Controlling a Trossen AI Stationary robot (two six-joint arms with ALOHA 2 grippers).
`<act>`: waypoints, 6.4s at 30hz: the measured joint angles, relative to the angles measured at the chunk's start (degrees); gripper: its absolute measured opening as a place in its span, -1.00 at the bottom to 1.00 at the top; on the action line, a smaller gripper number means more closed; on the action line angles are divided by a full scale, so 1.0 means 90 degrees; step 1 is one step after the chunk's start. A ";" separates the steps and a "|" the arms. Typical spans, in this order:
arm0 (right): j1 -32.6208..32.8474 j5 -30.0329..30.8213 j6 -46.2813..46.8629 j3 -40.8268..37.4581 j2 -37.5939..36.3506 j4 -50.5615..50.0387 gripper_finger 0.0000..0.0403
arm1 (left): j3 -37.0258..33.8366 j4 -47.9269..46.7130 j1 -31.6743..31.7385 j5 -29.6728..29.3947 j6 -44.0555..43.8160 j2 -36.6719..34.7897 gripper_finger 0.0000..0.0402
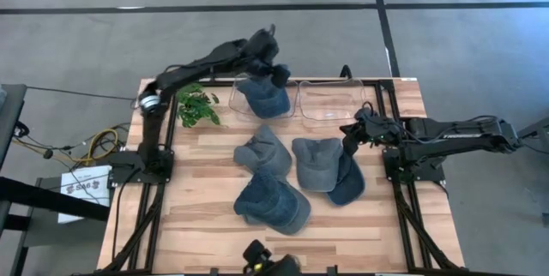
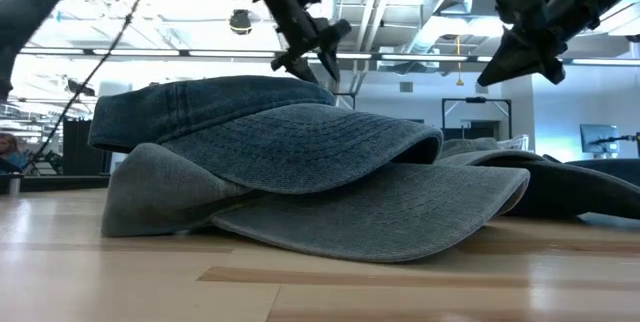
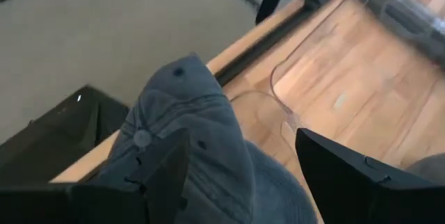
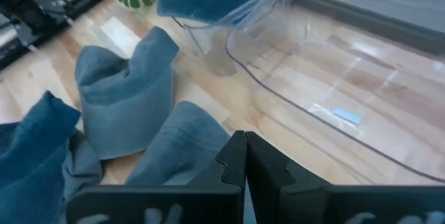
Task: Pick & Place hat
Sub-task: Put the top left blue cap into the left transparent bin, then put the top right gray cap into the right transparent bin
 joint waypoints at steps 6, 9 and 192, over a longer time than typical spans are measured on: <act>0.0000 0.0000 0.0000 0.0000 0.0152 -0.0004 -1.00 | 0.2185 -0.1738 0.0000 0.0175 0.0095 0.1412 0.29; 0.0002 -0.0006 0.0047 0.0002 0.0179 -0.0011 -1.00 | 0.2341 -0.2045 -0.0022 0.0153 0.0167 0.1772 0.29; 0.0742 -0.1791 0.5049 0.1492 0.3520 -0.1493 -0.07 | -0.9440 0.4316 -0.4539 -0.0649 -0.0015 -0.9367 -1.00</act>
